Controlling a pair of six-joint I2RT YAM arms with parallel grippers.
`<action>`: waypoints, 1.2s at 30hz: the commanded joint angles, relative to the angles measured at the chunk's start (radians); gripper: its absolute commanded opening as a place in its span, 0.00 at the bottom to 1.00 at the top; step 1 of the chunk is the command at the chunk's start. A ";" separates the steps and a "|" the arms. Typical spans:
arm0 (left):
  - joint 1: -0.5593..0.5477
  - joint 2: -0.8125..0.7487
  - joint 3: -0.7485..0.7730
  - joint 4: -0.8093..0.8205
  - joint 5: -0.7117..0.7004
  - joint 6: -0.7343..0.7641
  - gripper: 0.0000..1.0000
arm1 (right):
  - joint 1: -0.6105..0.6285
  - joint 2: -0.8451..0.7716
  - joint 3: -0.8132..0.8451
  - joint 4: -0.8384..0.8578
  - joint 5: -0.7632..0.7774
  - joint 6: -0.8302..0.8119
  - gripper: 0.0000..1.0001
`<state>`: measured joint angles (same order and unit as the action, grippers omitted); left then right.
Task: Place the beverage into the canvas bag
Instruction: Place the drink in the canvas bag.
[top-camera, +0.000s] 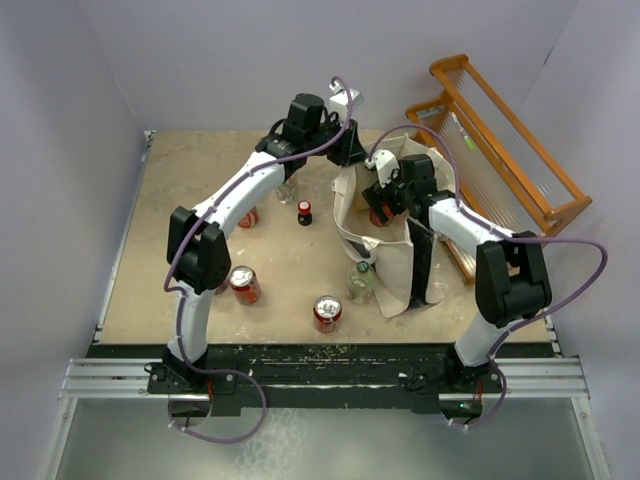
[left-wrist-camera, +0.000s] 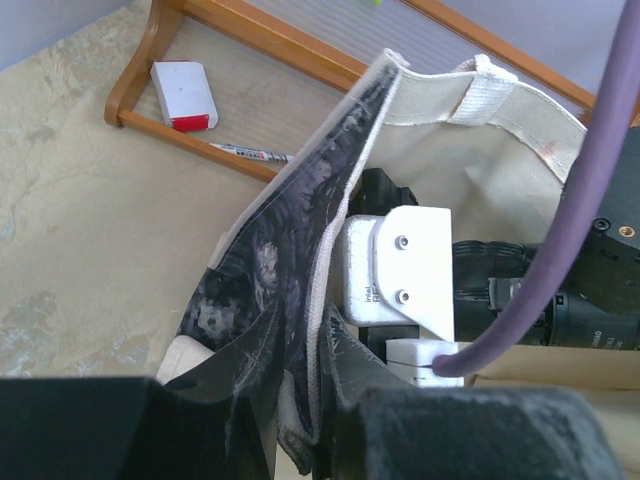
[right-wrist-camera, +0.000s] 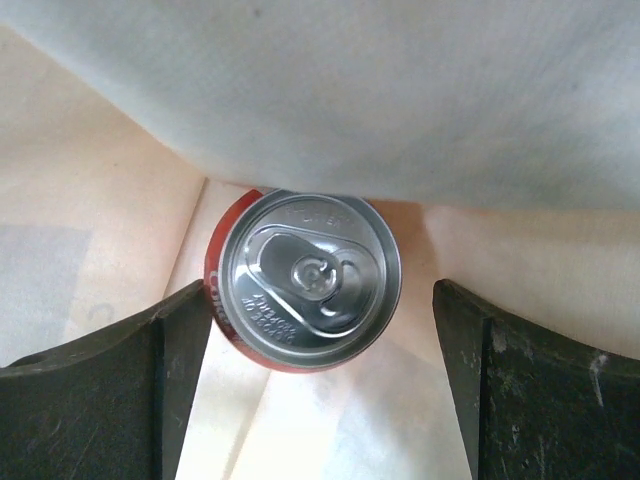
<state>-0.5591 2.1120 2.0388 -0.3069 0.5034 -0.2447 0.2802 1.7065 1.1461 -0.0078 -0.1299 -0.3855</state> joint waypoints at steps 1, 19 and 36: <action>-0.013 0.038 0.006 -0.059 -0.016 -0.043 0.00 | -0.015 -0.076 0.052 -0.022 -0.004 -0.035 0.90; -0.012 0.030 0.021 -0.054 -0.023 -0.016 0.00 | -0.015 -0.169 0.085 -0.091 -0.065 0.020 0.87; -0.013 0.026 0.115 -0.086 0.037 0.026 0.51 | -0.015 -0.309 0.203 -0.180 -0.064 0.076 0.91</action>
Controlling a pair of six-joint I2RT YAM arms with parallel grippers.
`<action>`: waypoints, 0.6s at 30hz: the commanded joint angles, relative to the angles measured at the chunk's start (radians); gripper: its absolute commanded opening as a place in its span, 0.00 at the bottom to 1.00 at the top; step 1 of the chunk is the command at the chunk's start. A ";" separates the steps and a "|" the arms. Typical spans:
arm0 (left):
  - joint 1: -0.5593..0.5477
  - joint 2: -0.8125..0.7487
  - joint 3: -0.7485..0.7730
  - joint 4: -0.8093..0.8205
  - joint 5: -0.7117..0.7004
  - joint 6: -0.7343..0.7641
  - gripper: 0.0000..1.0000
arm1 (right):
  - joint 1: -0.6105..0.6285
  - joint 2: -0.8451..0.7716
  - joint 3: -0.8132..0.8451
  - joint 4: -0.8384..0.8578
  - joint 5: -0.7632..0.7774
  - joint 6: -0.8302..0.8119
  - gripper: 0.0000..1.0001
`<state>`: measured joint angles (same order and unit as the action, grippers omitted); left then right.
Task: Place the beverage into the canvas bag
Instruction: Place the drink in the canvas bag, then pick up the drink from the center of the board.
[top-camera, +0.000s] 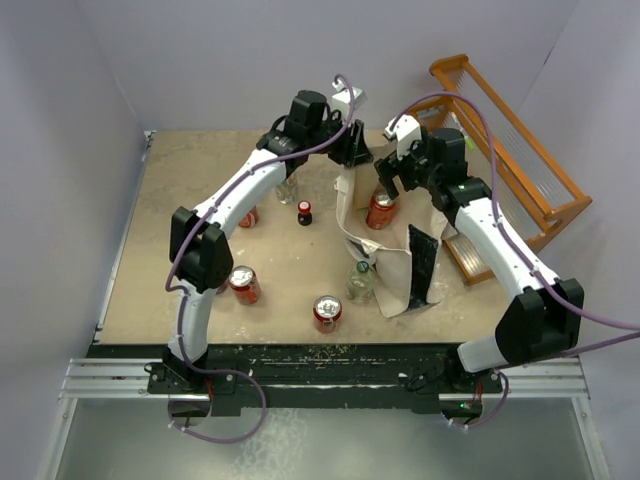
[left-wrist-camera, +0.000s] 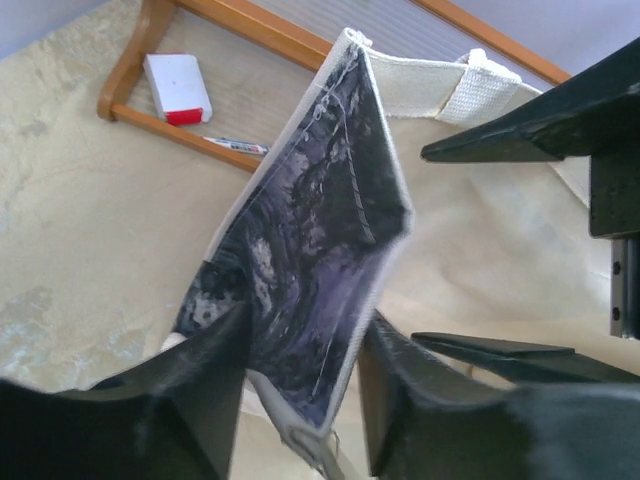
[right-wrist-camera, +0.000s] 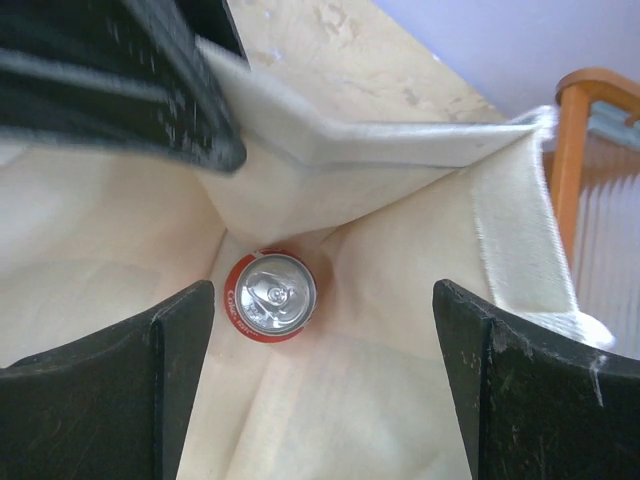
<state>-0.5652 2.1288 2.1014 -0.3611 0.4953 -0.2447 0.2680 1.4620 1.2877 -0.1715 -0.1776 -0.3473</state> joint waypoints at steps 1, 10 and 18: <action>-0.006 0.009 0.064 -0.037 0.051 0.036 0.58 | -0.003 -0.075 0.065 -0.020 -0.018 0.041 0.91; 0.007 -0.050 0.111 -0.052 0.103 0.123 0.95 | -0.003 -0.146 0.127 -0.126 -0.118 0.034 0.89; 0.079 -0.234 -0.009 -0.029 0.135 0.199 0.99 | 0.000 -0.160 0.229 -0.250 -0.378 0.039 0.87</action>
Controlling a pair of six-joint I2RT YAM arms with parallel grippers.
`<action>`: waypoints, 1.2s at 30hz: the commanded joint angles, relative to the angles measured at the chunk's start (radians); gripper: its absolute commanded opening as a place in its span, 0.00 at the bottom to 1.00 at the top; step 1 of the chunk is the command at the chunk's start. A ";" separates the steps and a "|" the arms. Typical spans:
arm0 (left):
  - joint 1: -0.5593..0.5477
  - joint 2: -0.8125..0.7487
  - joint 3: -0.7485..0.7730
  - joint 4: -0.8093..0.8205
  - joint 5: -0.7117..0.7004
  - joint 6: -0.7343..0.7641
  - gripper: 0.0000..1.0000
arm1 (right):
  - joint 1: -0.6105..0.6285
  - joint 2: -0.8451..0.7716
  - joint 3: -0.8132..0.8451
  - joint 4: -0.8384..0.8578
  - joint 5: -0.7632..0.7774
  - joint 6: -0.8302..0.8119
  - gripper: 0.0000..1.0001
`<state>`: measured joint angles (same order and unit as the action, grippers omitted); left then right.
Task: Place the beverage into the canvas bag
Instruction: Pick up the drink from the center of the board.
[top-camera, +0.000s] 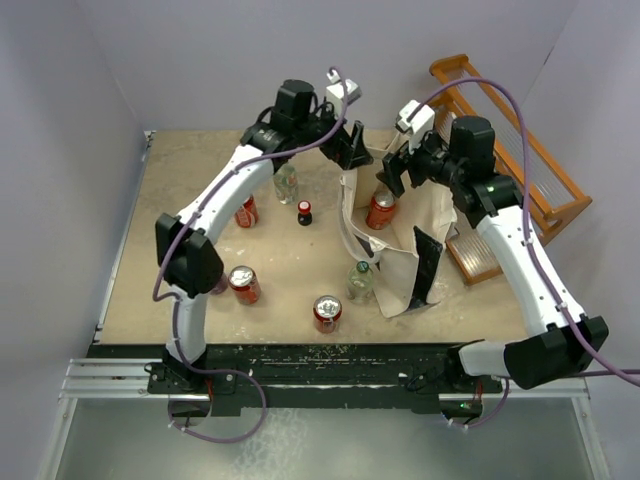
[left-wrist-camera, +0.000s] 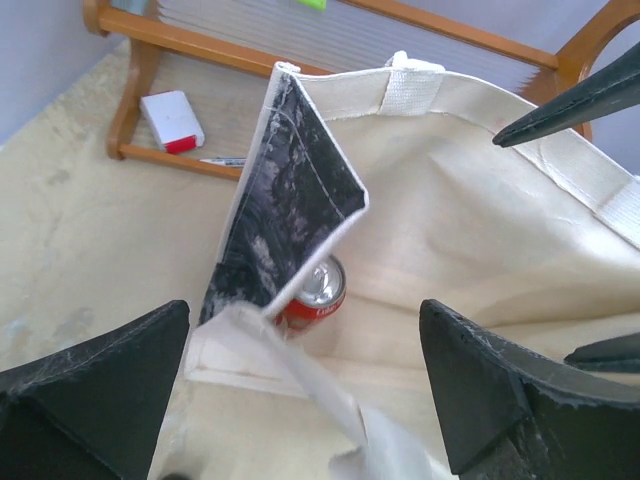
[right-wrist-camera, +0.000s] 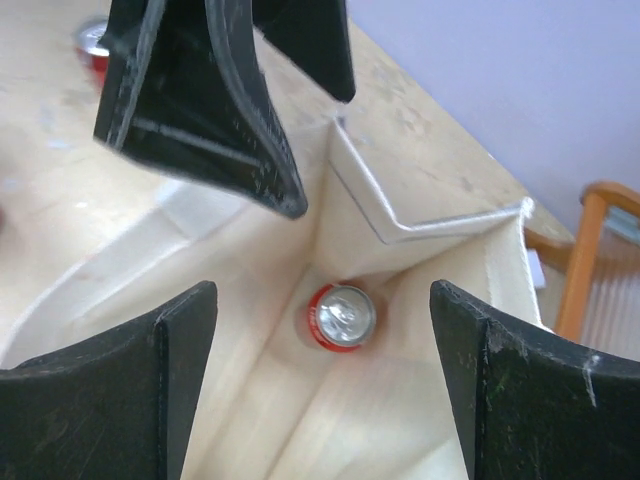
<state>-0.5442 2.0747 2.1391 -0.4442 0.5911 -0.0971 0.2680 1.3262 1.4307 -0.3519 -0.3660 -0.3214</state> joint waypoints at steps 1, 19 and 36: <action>0.078 -0.206 -0.077 0.066 0.034 0.045 0.99 | 0.001 -0.023 0.101 -0.086 -0.223 0.013 0.87; 0.274 -0.461 -0.492 0.053 -0.268 0.223 0.99 | 0.180 -0.033 0.185 -0.379 -0.342 -0.225 0.83; 0.426 -0.581 -0.650 -0.010 -0.269 0.220 0.99 | 0.639 0.073 -0.012 -0.465 -0.172 -0.414 0.90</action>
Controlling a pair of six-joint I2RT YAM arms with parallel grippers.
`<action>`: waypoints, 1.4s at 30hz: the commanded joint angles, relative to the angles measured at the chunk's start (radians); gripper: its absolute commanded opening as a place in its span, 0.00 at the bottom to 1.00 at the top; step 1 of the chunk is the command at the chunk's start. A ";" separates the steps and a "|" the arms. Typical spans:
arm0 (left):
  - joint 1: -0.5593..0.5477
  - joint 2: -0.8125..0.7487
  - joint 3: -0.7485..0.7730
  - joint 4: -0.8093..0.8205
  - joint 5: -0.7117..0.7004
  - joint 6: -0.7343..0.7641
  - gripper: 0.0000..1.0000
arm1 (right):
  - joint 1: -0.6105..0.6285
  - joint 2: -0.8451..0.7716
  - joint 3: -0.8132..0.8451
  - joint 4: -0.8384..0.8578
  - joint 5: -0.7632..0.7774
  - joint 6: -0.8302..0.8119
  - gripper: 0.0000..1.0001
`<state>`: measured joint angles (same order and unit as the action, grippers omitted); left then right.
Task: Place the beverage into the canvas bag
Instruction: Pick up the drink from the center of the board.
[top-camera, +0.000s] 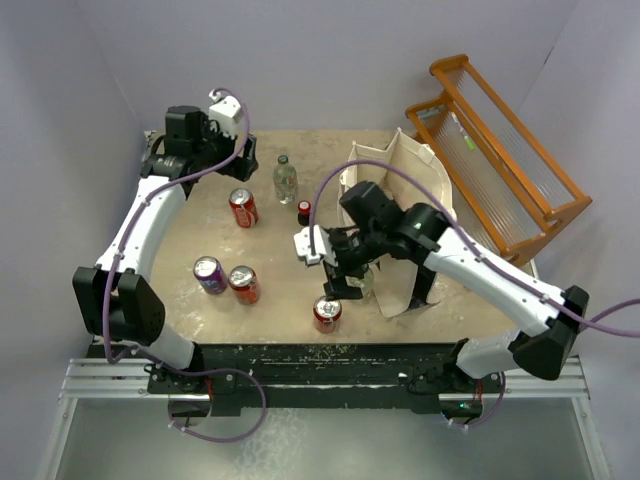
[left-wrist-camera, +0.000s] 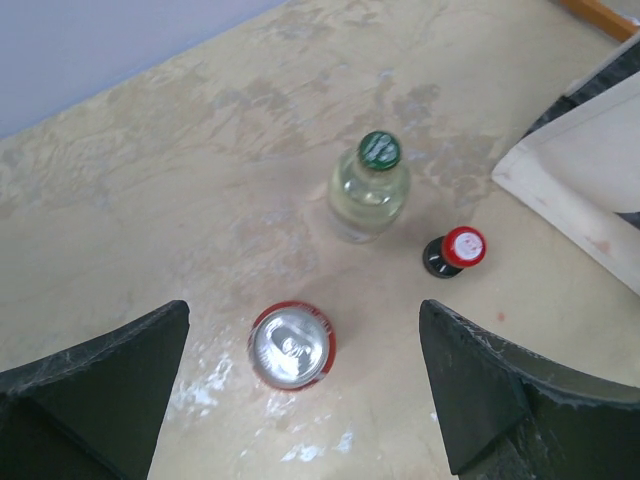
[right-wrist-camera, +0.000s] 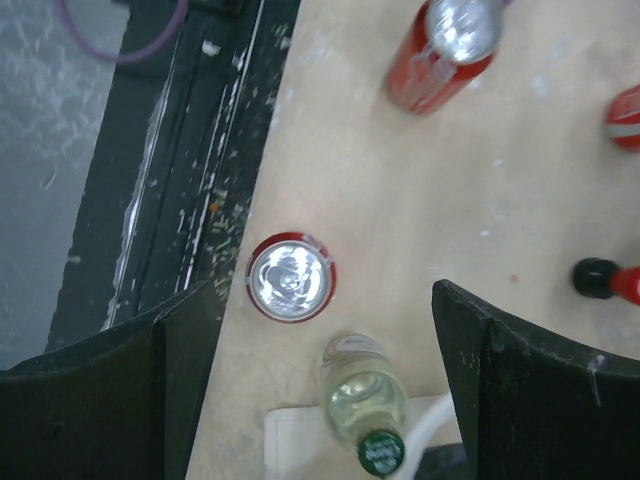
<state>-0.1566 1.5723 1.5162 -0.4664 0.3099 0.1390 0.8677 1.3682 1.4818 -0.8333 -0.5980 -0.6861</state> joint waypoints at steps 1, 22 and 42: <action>0.042 -0.095 -0.041 0.018 0.013 -0.018 0.99 | 0.051 0.038 -0.084 0.032 0.069 -0.052 0.90; 0.066 -0.175 -0.129 0.054 0.058 -0.016 0.99 | 0.127 0.149 -0.351 0.263 0.161 -0.045 0.88; 0.066 -0.141 -0.137 0.098 0.093 -0.025 0.99 | 0.126 0.095 -0.368 0.346 0.138 0.015 0.48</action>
<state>-0.0982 1.4269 1.3758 -0.4419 0.3687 0.1314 0.9924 1.5352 1.0611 -0.5186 -0.4282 -0.7013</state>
